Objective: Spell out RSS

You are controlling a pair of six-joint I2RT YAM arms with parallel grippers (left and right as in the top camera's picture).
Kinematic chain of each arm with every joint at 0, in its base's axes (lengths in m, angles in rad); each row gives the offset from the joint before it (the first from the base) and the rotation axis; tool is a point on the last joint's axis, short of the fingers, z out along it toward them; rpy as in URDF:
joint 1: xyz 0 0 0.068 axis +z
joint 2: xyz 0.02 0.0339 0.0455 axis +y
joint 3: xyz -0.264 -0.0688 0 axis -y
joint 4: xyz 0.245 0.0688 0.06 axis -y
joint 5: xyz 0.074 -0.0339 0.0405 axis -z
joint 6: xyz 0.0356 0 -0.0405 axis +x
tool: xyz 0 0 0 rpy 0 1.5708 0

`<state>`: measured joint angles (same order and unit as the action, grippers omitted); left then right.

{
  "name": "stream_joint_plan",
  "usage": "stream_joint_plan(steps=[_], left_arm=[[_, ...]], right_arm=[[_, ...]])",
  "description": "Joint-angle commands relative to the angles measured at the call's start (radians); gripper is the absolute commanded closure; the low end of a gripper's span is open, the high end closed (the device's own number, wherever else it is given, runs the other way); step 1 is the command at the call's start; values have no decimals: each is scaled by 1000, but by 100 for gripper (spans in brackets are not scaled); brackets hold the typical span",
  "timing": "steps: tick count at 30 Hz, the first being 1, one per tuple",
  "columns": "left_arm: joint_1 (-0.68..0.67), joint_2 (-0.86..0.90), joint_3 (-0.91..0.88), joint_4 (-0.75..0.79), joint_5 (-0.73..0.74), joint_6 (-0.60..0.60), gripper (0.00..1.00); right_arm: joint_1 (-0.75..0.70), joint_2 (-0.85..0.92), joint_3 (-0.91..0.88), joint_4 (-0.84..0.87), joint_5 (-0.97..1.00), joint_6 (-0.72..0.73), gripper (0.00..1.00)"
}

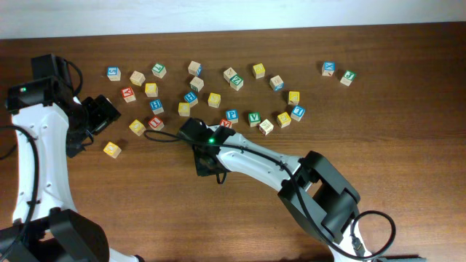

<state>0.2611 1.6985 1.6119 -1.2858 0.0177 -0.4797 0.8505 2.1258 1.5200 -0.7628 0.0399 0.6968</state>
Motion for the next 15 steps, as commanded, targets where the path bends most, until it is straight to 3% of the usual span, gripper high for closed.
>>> stream_joint_plan(steps=[1,4,8,9,12,15], left_arm=[[2,6,2,1,-11,-13,1],[2,6,2,1,-11,-13,1],[2,6,2,1,-11,-13,1],[2,6,2,1,-11,-13,1],[2,6,2,1,-11,-13,1],[2,6,2,1,-11,-13,1]], right_arm=[[-7,13,12,-4,-39,-44,31],[-10,12,77,-45,-54,-58,28],[-45,-25,293,-248,-54,-172,21],[-80,-60,397,-344,-46,-199,2],[-208,-113,590,-502,84,-209,2],[-386,-122,616,-533,204,-369,2]])
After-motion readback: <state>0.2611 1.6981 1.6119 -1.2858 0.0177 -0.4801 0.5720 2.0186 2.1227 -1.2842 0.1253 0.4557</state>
